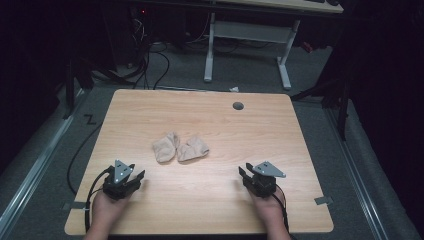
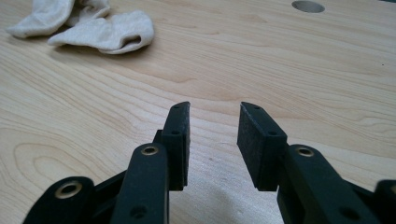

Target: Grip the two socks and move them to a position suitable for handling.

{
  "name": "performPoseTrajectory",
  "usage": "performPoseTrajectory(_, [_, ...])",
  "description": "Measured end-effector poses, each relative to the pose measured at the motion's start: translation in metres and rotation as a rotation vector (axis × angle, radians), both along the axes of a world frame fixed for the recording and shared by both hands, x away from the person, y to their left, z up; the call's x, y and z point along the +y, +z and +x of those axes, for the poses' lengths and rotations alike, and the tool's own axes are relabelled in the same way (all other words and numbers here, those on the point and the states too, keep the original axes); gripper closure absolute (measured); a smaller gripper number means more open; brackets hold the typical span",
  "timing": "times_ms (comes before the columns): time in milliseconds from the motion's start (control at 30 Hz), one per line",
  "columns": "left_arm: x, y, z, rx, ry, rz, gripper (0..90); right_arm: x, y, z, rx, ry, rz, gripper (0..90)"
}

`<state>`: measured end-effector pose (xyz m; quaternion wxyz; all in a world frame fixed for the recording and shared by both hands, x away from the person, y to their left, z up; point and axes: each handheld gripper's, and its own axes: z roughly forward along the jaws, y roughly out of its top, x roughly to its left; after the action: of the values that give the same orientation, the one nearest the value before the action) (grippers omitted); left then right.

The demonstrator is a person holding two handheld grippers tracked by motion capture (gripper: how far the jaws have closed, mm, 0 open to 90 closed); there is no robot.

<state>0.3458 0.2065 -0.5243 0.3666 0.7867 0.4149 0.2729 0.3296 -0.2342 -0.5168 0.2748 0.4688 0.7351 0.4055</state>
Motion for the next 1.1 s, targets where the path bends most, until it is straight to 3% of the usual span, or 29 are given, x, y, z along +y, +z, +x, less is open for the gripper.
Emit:
performPoseTrajectory(167, [0.003,0.003,0.001,0.000,0.015,-0.061,53.3,0.003,-0.005,0.001,0.021,0.004,-0.021,64.2])
performPoseTrajectory(267, [0.005,0.003,0.002,0.008,0.015,-0.086,53.4,0.005,-0.005,0.002,0.010,0.007,-0.032,64.2])
performPoseTrajectory(467, [0.014,-0.001,-0.002,0.055,0.015,-0.117,53.3,0.011,-0.002,0.005,0.001,0.031,0.006,62.6])
performPoseTrajectory(667, [0.011,0.003,-0.004,0.050,-0.005,-0.136,53.1,0.019,-0.001,0.006,0.025,0.057,0.015,59.6])
performPoseTrajectory(867, [0.011,0.004,-0.002,0.049,-0.021,-0.161,54.7,0.039,0.003,0.008,0.053,0.088,-0.023,54.7])
performPoseTrajectory(1100, [0.013,0.002,0.001,0.052,-0.037,-0.152,56.2,0.064,0.003,0.019,0.076,0.119,-0.062,51.6])
